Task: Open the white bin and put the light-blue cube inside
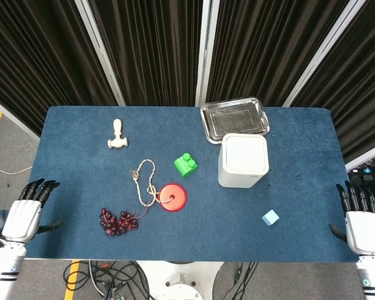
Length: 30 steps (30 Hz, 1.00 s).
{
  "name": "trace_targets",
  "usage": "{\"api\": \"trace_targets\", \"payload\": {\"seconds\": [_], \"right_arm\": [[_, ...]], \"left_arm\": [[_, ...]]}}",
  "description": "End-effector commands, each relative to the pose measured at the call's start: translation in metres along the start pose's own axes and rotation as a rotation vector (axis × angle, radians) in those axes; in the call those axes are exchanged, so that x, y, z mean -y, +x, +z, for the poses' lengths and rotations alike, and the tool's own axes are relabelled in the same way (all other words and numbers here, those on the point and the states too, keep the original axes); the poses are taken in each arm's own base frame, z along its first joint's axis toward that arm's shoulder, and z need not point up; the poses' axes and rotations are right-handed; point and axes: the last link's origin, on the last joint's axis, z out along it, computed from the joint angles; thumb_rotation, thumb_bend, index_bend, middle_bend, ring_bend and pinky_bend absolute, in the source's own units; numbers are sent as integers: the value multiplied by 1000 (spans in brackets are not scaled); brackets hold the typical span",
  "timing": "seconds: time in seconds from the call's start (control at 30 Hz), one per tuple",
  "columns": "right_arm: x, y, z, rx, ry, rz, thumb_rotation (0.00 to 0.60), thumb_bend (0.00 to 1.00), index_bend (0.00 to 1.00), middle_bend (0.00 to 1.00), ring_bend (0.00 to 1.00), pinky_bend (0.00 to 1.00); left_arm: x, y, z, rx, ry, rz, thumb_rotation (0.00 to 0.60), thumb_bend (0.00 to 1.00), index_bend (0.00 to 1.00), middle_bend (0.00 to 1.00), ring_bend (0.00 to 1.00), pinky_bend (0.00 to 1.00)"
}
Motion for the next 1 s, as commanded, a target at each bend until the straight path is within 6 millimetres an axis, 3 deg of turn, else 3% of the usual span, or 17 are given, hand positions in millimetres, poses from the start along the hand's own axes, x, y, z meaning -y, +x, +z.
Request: {"api": "trace_targets", "payload": {"seconds": [0.03, 0.23, 0.3, 0.53, 0.8, 1.0], "right_arm": [[1, 2, 0, -8, 12, -4, 600, 92, 0, 0, 0, 0], [8, 2, 1, 10, 36, 19, 600, 100, 0, 0, 0, 0], [11, 4, 2, 11, 45, 26, 600, 145, 0, 0, 0, 0], [32, 20, 18, -53, 127, 0, 600, 191, 0, 0, 0, 0], [97, 56, 65, -118, 341, -9, 600, 198, 0, 45, 0, 0], [142, 52, 93, -38, 440, -9, 600, 204, 0, 127, 0, 0]], "left_arm": [[0, 0, 0, -6, -5, 1, 600, 48, 171, 138, 72, 115], [1, 1, 0, -10, -2, 7, 600, 48, 171, 138, 72, 115], [2, 3, 1, -8, 1, 13, 600, 48, 171, 138, 72, 115], [3, 3, 0, 14, 15, 22, 600, 48, 171, 138, 72, 115], [2, 3, 0, 6, 20, 16, 600, 48, 171, 138, 72, 115], [5, 3, -2, 11, 35, 12, 600, 48, 171, 138, 72, 115]]}}
